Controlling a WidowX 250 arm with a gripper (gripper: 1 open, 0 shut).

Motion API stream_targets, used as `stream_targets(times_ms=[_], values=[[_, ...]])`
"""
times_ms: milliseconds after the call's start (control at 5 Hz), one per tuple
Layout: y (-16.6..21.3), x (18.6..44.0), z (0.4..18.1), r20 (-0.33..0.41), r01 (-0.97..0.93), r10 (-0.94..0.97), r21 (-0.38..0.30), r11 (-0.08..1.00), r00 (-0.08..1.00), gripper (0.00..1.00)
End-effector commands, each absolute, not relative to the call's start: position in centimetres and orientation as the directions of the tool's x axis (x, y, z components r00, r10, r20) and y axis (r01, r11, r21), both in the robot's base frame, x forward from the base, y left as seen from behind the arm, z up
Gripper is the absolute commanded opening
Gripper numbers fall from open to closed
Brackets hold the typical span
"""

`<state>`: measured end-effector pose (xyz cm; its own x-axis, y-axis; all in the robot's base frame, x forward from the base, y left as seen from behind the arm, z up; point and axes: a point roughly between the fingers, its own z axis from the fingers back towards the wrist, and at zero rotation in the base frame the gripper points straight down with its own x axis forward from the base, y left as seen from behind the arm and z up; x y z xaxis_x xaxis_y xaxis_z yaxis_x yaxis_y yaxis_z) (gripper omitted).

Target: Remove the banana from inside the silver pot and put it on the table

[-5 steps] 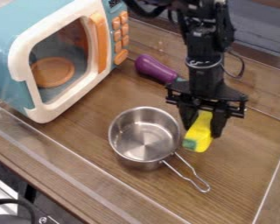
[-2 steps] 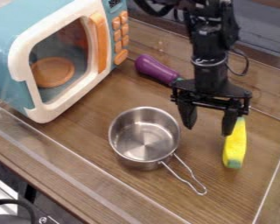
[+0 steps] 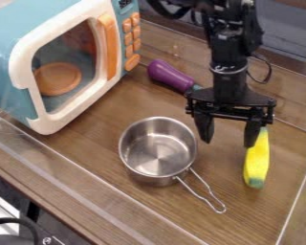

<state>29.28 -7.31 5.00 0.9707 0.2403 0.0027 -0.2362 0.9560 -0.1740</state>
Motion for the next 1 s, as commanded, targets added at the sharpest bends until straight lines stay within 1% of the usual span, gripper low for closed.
stream_targets(times_ms=[0,200,600,800], values=[[-7.6,29.6,6.7,0.045,-0.289,0.302,-0.187,0.939,0.952,1.00],[-7.8,29.5,7.1,0.042,-0.349,0.362,-0.183,0.919,0.931,1.00],[-6.8,28.7,8.3,0.041,-0.467,0.481,-0.176,0.866,0.876,1.00],[-7.0,28.6,8.8,0.042,-0.452,0.465,-0.172,0.875,0.884,1.00]])
